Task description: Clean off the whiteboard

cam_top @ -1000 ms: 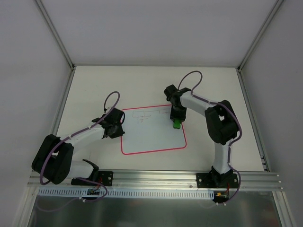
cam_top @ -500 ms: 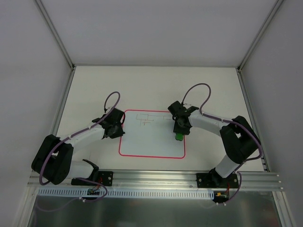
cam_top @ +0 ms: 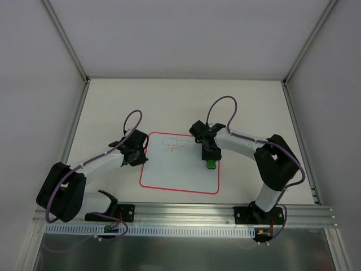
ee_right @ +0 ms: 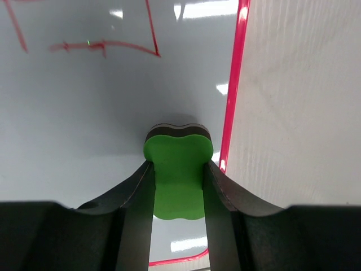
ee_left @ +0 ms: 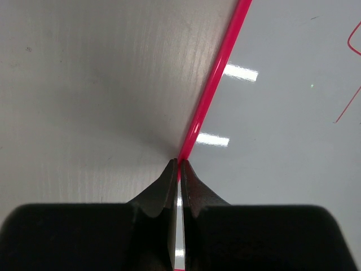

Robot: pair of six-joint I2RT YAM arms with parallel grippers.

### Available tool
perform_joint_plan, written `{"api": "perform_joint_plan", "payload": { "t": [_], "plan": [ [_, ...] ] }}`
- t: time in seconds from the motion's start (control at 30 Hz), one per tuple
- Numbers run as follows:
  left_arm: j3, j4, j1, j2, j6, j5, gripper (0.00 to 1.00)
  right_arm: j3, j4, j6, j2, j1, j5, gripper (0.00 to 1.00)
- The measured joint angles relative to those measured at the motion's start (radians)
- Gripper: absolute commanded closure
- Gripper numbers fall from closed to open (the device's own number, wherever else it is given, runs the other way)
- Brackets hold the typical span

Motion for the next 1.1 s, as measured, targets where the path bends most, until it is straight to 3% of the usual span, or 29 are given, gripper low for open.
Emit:
{"api": "perform_joint_plan", "payload": {
  "t": [0.23,0.6,0.83,1.1],
  "plan": [
    [-0.003,-0.008,0.000,-0.009,0.000,0.005,1.00,0.210,-0.008,-0.097,0.086,-0.061,0.060,1.00],
    [-0.002,-0.005,0.000,-0.006,0.013,0.014,1.00,0.322,0.021,-0.243,0.261,-0.180,0.015,1.00],
    [0.010,-0.008,-0.014,0.010,0.037,0.013,1.00,0.437,-0.010,-0.256,0.339,-0.138,-0.013,1.00],
    [0.017,-0.015,-0.033,0.017,0.050,-0.003,1.00,0.614,0.024,-0.219,0.456,0.017,-0.112,1.00]
  ]
}}
